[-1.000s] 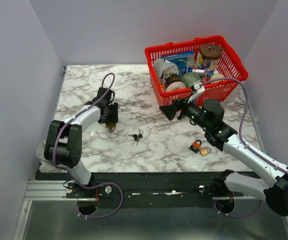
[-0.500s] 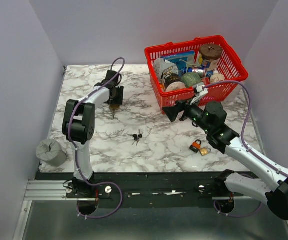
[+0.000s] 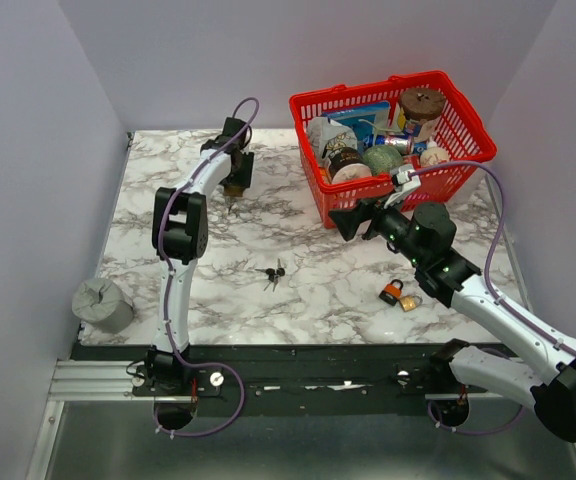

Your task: Unlock with the key

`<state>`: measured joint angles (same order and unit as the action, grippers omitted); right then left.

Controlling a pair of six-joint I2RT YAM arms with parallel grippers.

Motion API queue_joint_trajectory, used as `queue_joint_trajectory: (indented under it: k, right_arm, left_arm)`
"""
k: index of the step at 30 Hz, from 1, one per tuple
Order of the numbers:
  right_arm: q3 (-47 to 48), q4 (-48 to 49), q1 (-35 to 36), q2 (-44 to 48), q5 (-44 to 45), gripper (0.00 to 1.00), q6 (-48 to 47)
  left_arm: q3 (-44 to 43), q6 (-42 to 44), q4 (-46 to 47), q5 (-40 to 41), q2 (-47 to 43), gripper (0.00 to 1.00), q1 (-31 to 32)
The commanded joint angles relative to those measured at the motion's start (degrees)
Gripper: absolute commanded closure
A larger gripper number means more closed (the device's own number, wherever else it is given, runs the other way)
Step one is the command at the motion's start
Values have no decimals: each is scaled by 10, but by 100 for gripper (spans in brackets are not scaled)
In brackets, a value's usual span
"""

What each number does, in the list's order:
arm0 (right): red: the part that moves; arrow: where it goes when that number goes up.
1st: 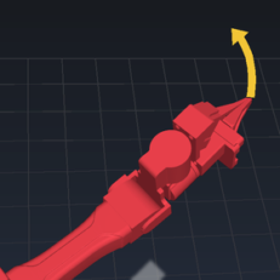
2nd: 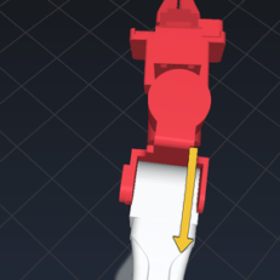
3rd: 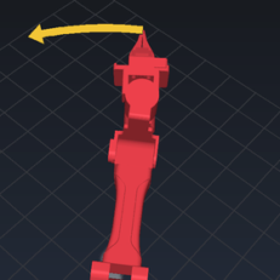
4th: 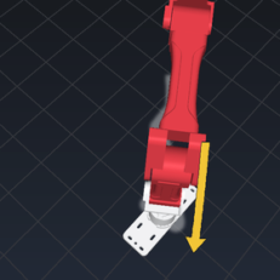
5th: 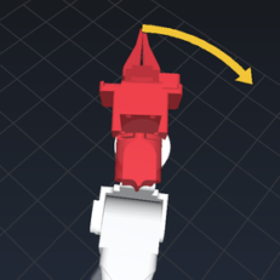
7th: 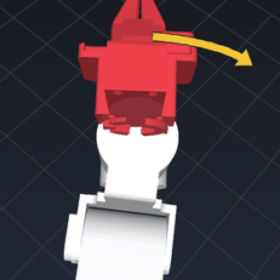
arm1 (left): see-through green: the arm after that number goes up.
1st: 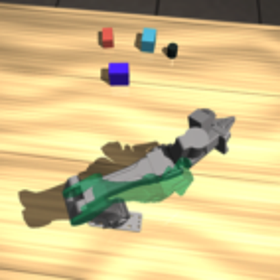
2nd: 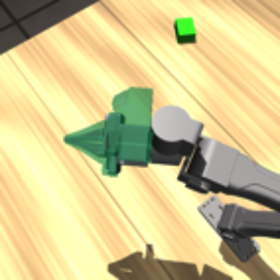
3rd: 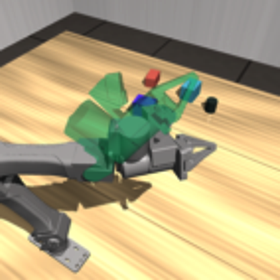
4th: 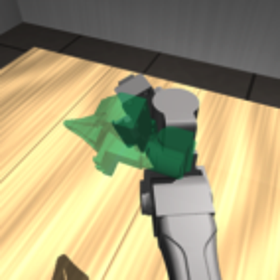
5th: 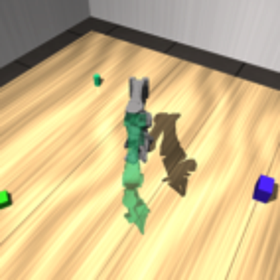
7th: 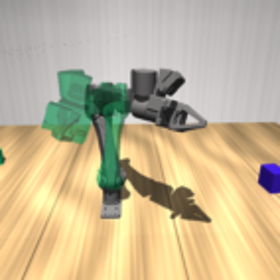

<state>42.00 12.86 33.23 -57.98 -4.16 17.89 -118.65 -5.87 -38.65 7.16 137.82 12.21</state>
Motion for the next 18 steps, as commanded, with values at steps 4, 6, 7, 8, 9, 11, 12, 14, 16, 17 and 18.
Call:
queue_joint_trajectory:
  k: [4,6,7,8,9,11,12,14,16,17,18]
  right_arm:
    - [-3,-3,-5,-2,15,6,-10]
    - [-3,-4,-4,-3,14,6,-11]
    - [-3,-4,-5,-3,14,6,-11]
    - [-3,-6,-5,-3,16,6,-11]
    - [-2,-6,-5,-3,16,6,-11]
    - [-1,-9,-5,-4,20,5,-10]
    - [-1,-10,-5,-4,21,5,-10]
    - [1,-14,-4,-4,25,5,-10]
    - [1,-17,-5,-3,25,5,-11]
    - [2,-19,-5,-2,24,5,-11]
    - [2,-20,-5,-1,24,5,-11]
  left_arm:
    - [-26,-33,-39,27,24,100,-19]
    - [-26,-32,-38,23,22,93,-18]
    - [-24,-31,-37,21,20,86,-18]
    - [-22,-33,-35,19,18,79,-18]
    - [-19,-34,-32,19,13,73,-19]
    - [-16,-38,-32,24,10,54,-18]
    - [-16,-39,-33,28,5,48,-18]
    - [-13,-42,-31,29,-1,34,-18]
    - [-3,-42,-21,24,-16,26,-18]
    - [1,-43,-17,22,-21,24,-18]
    - [4,-42,-11,21,-29,22,-18]
